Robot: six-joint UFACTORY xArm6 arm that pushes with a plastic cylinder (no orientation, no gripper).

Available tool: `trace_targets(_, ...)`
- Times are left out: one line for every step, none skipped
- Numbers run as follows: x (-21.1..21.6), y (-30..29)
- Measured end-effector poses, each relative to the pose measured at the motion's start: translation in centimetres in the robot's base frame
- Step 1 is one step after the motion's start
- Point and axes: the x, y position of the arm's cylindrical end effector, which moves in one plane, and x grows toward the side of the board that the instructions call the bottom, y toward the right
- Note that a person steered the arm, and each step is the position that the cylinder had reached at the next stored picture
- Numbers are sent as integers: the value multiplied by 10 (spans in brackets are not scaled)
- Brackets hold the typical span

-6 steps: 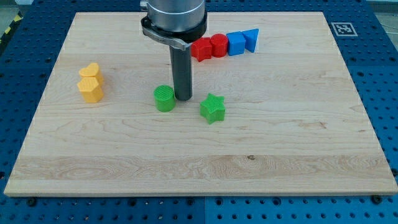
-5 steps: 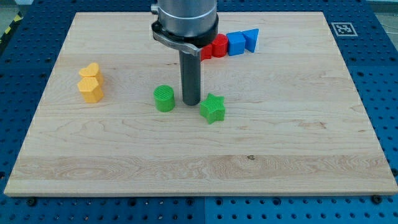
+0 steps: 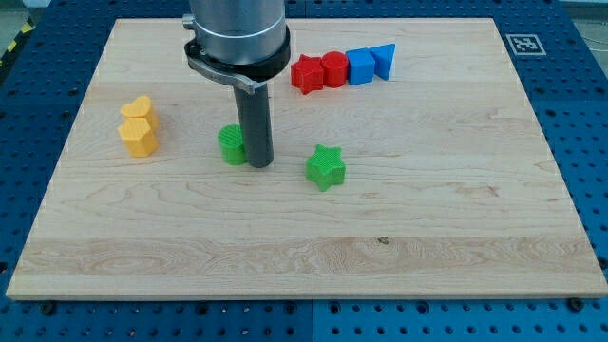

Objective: Slide green circle into yellow blocks

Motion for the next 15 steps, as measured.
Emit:
trace_targets(0, 0)
trace_targets(-12, 0)
trace_targets(-15, 0)
trace_targets(-15, -3)
trace_targets(-14, -18)
trace_targets(-14, -24)
trace_targets(-14, -25)
trace_targets(-23, -36)
trace_targets(-26, -36)
trace_targets(-11, -36)
trace_targets(16, -38)
trace_targets(7, -55)
trace_targets(-18, -57)
trace_targets(-21, -57)
trace_targets(-52, -57)
